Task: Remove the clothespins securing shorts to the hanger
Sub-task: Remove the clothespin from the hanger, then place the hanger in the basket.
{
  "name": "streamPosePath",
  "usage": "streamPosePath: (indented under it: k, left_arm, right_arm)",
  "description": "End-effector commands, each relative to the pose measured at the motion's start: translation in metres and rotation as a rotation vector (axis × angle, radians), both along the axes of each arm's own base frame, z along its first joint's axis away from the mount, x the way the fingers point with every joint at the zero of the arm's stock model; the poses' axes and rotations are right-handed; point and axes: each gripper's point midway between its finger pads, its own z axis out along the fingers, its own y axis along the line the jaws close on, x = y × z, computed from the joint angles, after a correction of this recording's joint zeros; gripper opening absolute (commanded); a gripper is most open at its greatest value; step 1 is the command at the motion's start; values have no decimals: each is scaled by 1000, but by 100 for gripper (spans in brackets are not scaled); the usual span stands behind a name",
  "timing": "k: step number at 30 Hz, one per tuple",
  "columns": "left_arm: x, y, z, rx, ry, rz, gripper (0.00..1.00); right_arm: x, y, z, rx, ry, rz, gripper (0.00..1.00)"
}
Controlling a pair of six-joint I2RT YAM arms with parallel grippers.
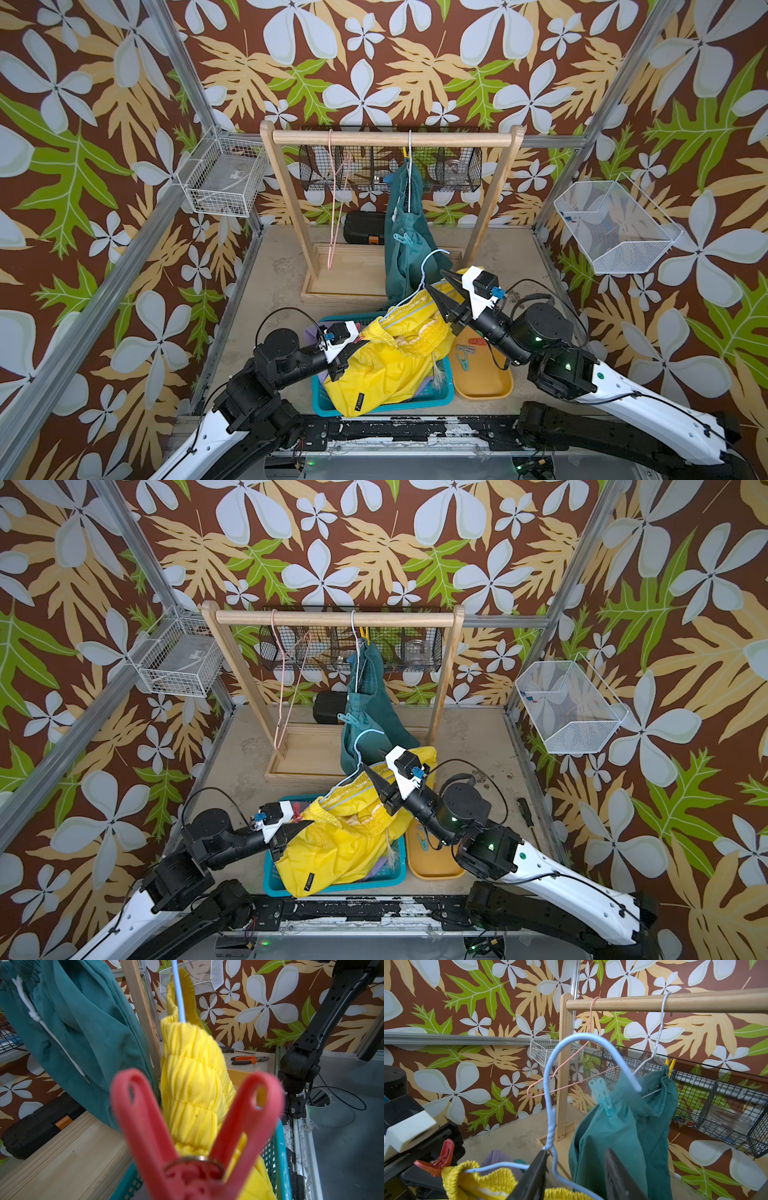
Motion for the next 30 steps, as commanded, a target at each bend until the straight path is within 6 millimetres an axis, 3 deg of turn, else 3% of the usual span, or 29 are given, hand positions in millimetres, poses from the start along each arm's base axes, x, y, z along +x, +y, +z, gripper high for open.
streamPosePath:
  k: [1, 26, 30]
  left_arm:
    - [0, -1, 12, -28, -34, -6, 0]
    - [0, -3, 13, -26, -38, -13, 0]
    - [0, -3, 12, -25, -37, -12, 0]
  right_arm:
    - [-1, 6, 2, -4, 4, 22, 46]
    - [3, 25, 6, 30, 1, 74, 36]
    - [4, 27, 3, 31, 4, 73, 30]
